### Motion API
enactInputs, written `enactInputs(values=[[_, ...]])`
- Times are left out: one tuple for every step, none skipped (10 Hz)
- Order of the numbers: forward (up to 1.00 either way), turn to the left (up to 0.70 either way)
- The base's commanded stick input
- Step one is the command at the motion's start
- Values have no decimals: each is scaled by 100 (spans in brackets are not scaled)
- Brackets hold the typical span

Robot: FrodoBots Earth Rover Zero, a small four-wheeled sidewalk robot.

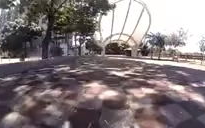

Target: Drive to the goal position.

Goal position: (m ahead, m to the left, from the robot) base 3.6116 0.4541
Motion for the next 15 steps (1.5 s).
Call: enactInputs(values=[[70,0],[70,0],[70,0],[70,0],[70,0],[70,0],[70,0],[70,0],[70,0],[70,0],[70,0],[70,0],[70,0],[70,0],[70,0]])
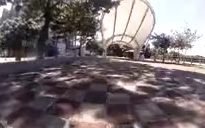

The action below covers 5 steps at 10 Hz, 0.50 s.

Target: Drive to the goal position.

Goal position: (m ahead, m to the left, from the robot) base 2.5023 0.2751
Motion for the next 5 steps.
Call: enactInputs(values=[[70,0],[70,0],[70,0],[70,0],[70,0]])
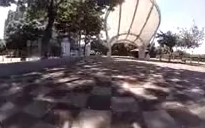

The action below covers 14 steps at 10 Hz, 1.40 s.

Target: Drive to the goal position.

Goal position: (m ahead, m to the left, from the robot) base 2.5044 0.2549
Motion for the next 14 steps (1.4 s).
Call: enactInputs(values=[[70,0],[70,0],[70,0],[70,0],[70,0],[70,-6],[70,-12],[70,-19],[70,-25],[70,-32],[70,-35],[70,-35],[70,-35],[70,-35]])
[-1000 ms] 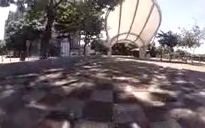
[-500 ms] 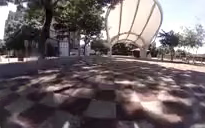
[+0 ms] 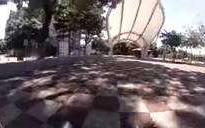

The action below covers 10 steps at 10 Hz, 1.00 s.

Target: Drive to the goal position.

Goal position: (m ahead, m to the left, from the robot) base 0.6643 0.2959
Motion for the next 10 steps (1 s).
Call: enactInputs(values=[[70,-35],[70,-35],[70,-35],[70,-35],[70,-35],[70,-35],[70,-35],[70,-35],[70,-35],[70,-35]])
